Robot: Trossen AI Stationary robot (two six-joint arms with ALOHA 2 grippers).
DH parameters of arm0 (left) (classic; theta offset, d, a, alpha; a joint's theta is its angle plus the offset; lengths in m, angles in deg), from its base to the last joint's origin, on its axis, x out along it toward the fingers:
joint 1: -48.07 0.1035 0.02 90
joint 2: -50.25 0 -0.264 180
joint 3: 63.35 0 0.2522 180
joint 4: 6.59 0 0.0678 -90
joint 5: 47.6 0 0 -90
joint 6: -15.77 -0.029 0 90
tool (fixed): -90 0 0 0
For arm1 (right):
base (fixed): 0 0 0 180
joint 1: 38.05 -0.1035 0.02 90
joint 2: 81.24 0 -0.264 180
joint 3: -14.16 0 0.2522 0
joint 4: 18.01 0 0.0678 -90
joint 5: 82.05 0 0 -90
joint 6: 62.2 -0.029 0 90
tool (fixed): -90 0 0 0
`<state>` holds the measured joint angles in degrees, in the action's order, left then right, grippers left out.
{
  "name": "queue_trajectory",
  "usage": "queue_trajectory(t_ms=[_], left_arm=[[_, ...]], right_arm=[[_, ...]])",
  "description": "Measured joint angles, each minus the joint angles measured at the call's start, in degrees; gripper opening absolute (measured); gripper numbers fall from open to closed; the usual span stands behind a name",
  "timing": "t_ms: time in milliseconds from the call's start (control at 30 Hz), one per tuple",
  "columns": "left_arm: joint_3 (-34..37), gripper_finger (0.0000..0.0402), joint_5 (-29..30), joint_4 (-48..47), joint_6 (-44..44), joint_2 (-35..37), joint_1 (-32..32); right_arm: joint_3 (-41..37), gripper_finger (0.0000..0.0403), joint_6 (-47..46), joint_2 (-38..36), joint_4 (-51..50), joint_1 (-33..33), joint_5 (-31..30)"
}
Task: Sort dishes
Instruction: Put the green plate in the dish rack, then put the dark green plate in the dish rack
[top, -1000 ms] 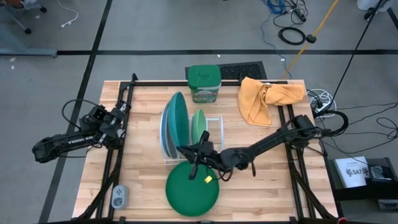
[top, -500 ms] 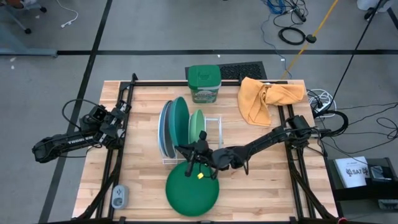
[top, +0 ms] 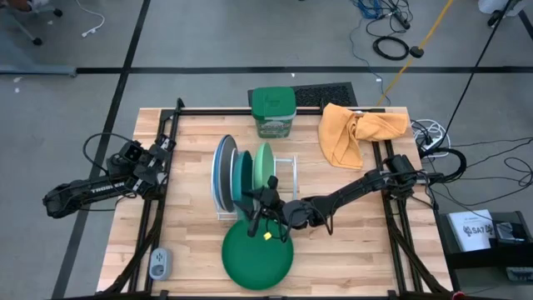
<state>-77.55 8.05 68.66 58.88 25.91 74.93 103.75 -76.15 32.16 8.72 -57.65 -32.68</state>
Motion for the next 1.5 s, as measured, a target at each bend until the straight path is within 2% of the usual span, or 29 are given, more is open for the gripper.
queue_trajectory(t_ms=[100,200,467,667,800,1100,1333,1433,1500], left_arm=[[0.0,0.0154,0.0,0.0,0.0,0.0,0.0],[0.0,0.0154,-0.1,0.0,0.0,0.0,0.0],[0.0,0.0154,-0.1,0.0,0.0,0.0,0.0],[0.0,0.0154,-0.1,-0.2,0.0,0.0,0.0],[0.0,0.0154,-0.1,-1.2,-0.1,0.0,0.0],[0.0,0.0154,-0.2,-1.8,-0.4,0.0,0.0],[0.0,0.0154,-0.2,-1.7,-0.5,0.0,0.0],[0.0,0.0154,-0.2,-1.7,-0.5,0.0,0.0],[0.0,0.0154,-0.2,-1.7,-0.4,0.0,0.0]], right_arm=[[0.0,0.0189,1.1,-0.1,-0.1,0.0,0.0],[0.0,0.0199,2.0,-0.4,0.1,-0.1,0.0],[0.0,0.0191,7.5,-2.8,1.3,-0.7,-0.3],[0.0,0.0185,6.7,-3.0,-3.2,-0.6,-5.9],[0.0,0.0188,4.2,-3.0,-6.0,-0.1,-6.3],[0.0,0.0241,4.1,-3.0,-6.0,-0.1,-7.8],[0.0,0.0261,9.5,-3.0,-2.6,-0.6,-13.4],[0.0,0.0253,12.4,-3.0,-0.2,-1.8,-13.0],[0.1,0.0247,14.9,-3.0,0.1,-3.2,-10.6]])
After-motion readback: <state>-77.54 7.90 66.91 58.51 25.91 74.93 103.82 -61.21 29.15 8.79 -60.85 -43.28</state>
